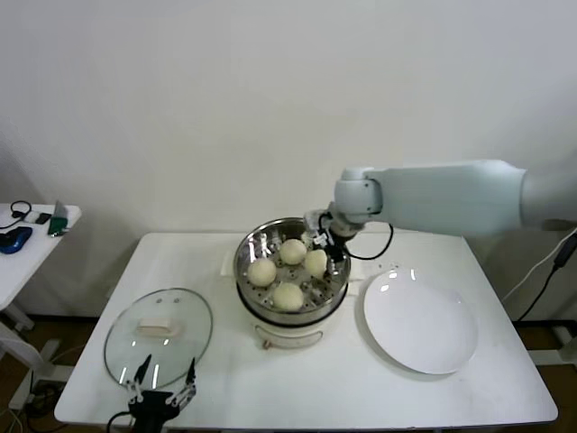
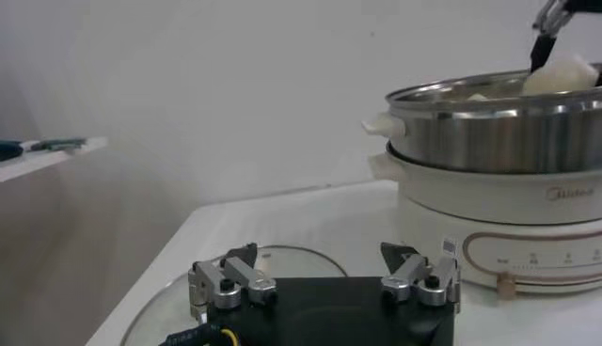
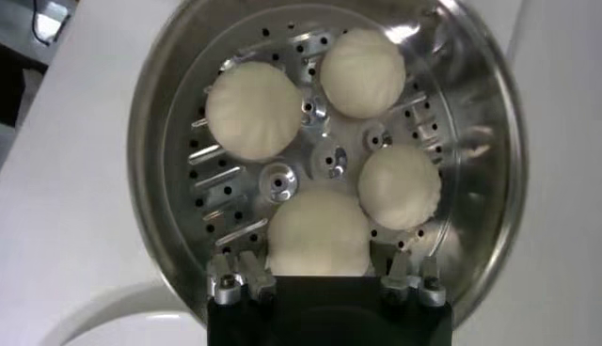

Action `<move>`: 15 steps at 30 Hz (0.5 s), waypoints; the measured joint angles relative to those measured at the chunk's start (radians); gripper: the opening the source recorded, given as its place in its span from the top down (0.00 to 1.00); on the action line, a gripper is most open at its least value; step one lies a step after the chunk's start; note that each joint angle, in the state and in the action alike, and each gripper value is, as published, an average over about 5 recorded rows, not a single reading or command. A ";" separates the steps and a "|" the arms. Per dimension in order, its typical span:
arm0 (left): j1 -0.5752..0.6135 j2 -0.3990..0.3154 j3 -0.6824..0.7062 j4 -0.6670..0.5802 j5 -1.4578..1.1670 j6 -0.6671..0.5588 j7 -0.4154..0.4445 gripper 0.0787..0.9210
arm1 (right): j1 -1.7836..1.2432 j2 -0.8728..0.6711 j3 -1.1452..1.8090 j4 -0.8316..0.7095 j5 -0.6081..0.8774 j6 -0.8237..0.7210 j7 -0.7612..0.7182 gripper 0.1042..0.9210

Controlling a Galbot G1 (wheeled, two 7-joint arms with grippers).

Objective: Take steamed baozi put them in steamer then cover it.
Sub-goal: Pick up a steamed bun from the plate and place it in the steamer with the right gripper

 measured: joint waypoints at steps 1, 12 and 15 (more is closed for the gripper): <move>0.000 0.000 0.000 0.001 0.000 -0.001 0.000 0.12 | -0.007 0.003 0.000 -0.006 -0.005 0.000 0.002 0.26; -0.001 -0.002 0.000 0.001 -0.001 -0.002 -0.001 0.12 | -0.042 0.018 0.007 -0.042 -0.010 0.003 0.007 0.16; 0.000 -0.003 0.000 -0.001 -0.001 0.000 -0.001 0.12 | -0.037 0.014 0.017 -0.044 0.005 0.011 0.000 0.12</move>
